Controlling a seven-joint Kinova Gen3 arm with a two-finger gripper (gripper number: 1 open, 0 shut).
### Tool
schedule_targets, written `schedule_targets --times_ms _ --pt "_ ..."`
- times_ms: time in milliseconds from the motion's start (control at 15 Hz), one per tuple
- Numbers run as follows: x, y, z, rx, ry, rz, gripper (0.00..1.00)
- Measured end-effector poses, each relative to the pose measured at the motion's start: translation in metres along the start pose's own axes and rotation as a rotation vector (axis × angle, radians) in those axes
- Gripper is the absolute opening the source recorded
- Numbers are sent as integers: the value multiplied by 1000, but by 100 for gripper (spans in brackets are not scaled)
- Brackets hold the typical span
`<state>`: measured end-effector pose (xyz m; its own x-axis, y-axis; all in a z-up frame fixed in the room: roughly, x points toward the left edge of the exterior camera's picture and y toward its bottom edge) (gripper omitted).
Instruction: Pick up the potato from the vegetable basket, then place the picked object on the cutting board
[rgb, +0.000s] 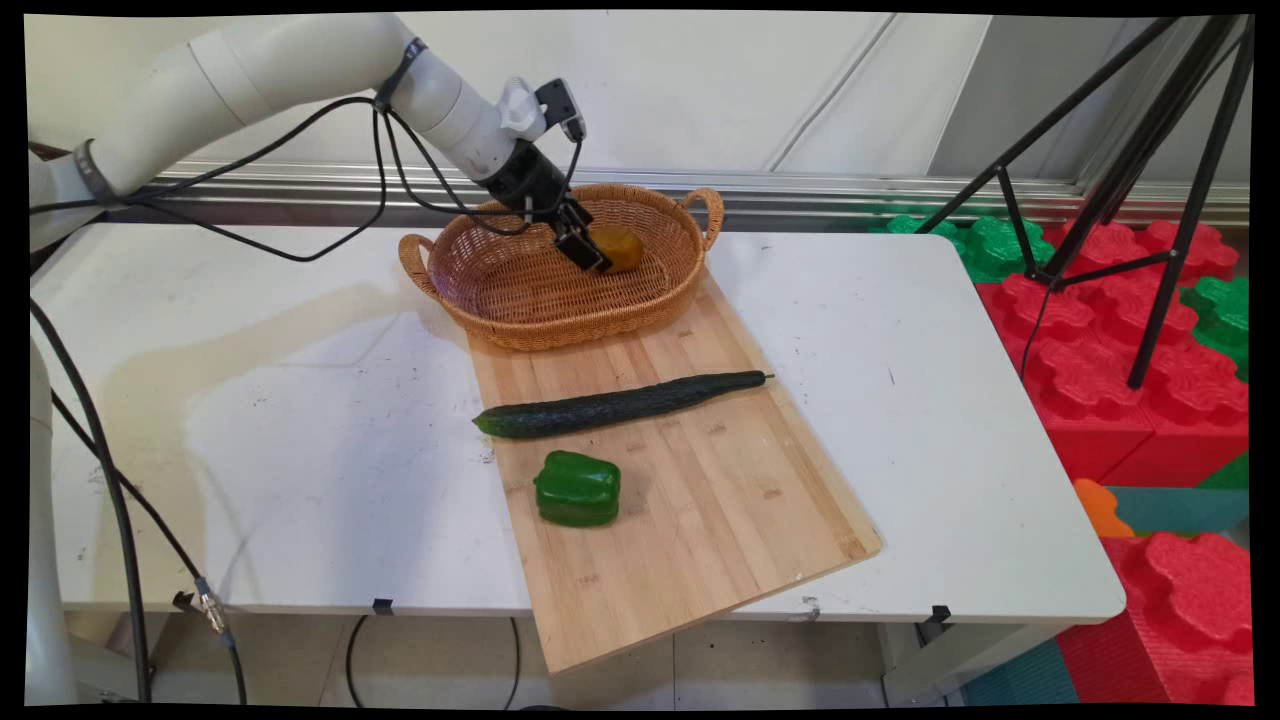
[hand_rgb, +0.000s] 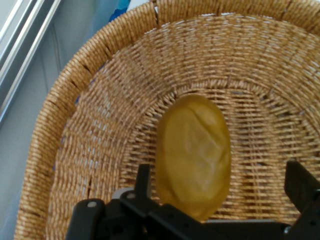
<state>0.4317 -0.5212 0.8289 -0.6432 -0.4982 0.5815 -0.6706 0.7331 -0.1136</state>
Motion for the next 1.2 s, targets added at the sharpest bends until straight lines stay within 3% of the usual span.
schedule_targets --times_ms 667,733,1200 --pt "1 -11 25 -1 -8 15 100" --pt "1 -11 26 -2 -7 17 0" --pt "4 -12 25 -13 5 12 0"
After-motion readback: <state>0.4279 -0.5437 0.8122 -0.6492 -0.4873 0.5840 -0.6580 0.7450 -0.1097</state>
